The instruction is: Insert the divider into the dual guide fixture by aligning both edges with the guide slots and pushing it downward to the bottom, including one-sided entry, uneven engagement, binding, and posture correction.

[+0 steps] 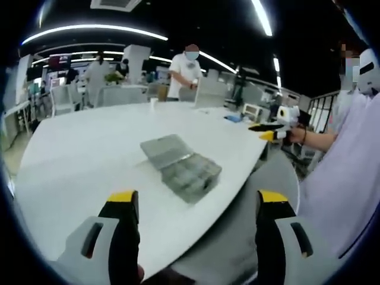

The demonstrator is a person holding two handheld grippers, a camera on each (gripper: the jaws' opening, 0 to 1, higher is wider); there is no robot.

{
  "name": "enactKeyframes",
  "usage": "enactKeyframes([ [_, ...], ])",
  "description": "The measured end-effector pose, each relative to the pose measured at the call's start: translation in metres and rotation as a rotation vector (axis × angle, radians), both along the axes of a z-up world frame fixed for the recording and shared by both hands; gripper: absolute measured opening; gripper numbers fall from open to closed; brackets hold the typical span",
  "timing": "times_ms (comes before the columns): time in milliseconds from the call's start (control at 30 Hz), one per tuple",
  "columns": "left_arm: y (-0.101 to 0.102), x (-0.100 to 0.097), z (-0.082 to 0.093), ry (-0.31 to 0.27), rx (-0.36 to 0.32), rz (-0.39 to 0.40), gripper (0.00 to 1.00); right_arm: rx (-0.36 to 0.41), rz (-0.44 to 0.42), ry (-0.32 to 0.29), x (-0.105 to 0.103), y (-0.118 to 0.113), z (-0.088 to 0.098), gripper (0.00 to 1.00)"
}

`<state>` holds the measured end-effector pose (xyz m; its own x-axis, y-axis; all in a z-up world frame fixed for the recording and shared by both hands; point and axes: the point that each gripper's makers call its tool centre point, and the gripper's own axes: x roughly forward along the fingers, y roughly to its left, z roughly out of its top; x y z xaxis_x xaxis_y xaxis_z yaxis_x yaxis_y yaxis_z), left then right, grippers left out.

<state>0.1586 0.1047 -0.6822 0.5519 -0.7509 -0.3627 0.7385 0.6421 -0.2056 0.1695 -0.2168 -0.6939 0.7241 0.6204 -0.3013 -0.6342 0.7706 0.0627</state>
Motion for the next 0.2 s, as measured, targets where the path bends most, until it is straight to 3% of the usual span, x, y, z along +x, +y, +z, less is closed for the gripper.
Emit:
enactKeyframes([
  [200, 0.0022, 0.0035, 0.0010, -0.005, 0.002, 0.007, 0.79, -0.002, 0.006, -0.002, 0.0025, 0.0025, 0.0011, 0.51],
])
